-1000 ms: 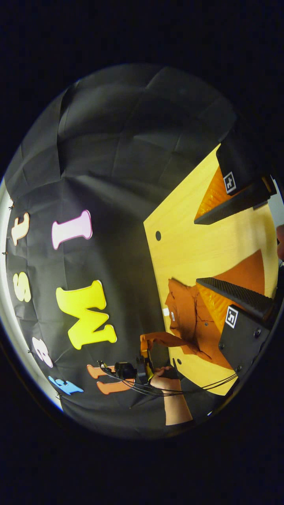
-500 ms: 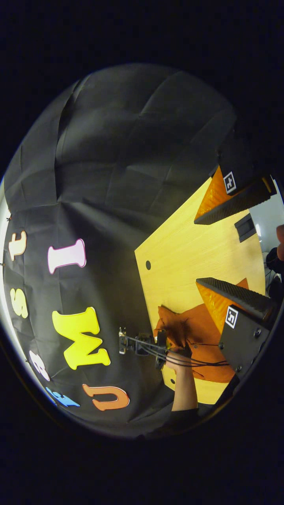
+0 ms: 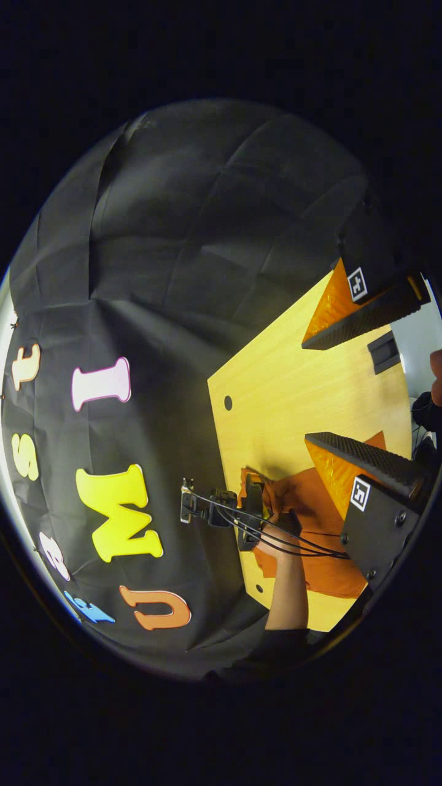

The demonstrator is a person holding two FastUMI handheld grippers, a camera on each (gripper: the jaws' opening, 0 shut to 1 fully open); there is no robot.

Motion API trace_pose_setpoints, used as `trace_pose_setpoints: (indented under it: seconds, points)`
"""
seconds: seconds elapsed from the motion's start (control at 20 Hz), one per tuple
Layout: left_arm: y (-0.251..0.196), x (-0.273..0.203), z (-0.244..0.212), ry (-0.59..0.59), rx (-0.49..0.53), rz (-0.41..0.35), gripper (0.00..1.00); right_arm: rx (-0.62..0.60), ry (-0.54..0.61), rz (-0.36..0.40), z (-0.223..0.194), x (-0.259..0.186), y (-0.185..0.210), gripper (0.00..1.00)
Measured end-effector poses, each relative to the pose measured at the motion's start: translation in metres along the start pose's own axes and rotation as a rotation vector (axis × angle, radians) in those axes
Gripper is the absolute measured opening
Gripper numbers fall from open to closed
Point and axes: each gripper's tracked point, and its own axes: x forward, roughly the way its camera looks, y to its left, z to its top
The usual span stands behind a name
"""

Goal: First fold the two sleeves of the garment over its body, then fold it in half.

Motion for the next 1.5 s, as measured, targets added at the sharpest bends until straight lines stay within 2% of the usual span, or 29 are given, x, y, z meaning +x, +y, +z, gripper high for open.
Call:
trace_pose_setpoints:
  seconds: [0.1,0.25,0.3,0.35,0.4,0.6,0.75,0.9,1.1,1.15,1.3,1.35,1.4,1.45,1.5]
  points:
    - [0.021,-0.037,0.02,-0.081,-0.07,0.01,1.0,-0.013,-0.03,0.047,0.01,0.01,0.021,0.87]
    - [0.064,-0.104,0.048,-0.193,-0.114,0.059,1.0,-0.041,-0.092,0.112,0.03,0.024,0.056,0.87]
    - [0.079,-0.132,0.061,-0.237,-0.123,0.083,1.0,-0.043,-0.117,0.142,0.04,0.028,0.072,0.83]
    - [0.092,-0.162,0.074,-0.288,-0.137,0.095,1.0,-0.044,-0.147,0.174,0.053,0.031,0.089,0.87]
    - [0.099,-0.186,0.083,-0.337,-0.153,0.114,0.99,-0.049,-0.179,0.208,0.066,0.032,0.108,0.87]
    - [0.145,-0.269,0.088,-0.439,-0.232,0.172,0.99,-0.08,-0.266,0.338,0.101,0.031,0.179,0.88]
    - [0.188,-0.325,0.074,-0.469,-0.231,0.26,0.99,-0.11,-0.3,0.402,0.108,0.02,0.214,0.88]
    - [0.205,-0.357,0.061,-0.484,-0.227,0.327,0.99,-0.143,-0.308,0.435,0.105,0.011,0.237,0.83]
    - [0.222,-0.385,0.058,-0.516,-0.224,0.374,0.99,-0.151,-0.335,0.444,0.111,0.004,0.25,0.83]
    - [0.227,-0.387,0.056,-0.517,-0.224,0.381,0.99,-0.158,-0.332,0.444,0.111,0.005,0.252,0.87]
    - [0.231,-0.388,0.046,-0.494,-0.252,0.371,0.99,-0.145,-0.329,0.436,0.115,0.007,0.249,0.88]
    - [0.231,-0.388,0.043,-0.49,-0.251,0.366,0.99,-0.146,-0.327,0.431,0.115,0.009,0.247,0.85]
    - [0.23,-0.387,0.039,-0.481,-0.254,0.356,0.99,-0.148,-0.322,0.423,0.114,0.012,0.244,0.88]
    - [0.23,-0.385,0.034,-0.468,-0.258,0.341,0.99,-0.149,-0.311,0.422,0.111,0.014,0.242,0.85]
    - [0.225,-0.38,0.026,-0.447,-0.27,0.311,0.99,-0.144,-0.297,0.424,0.108,0.017,0.24,0.88]
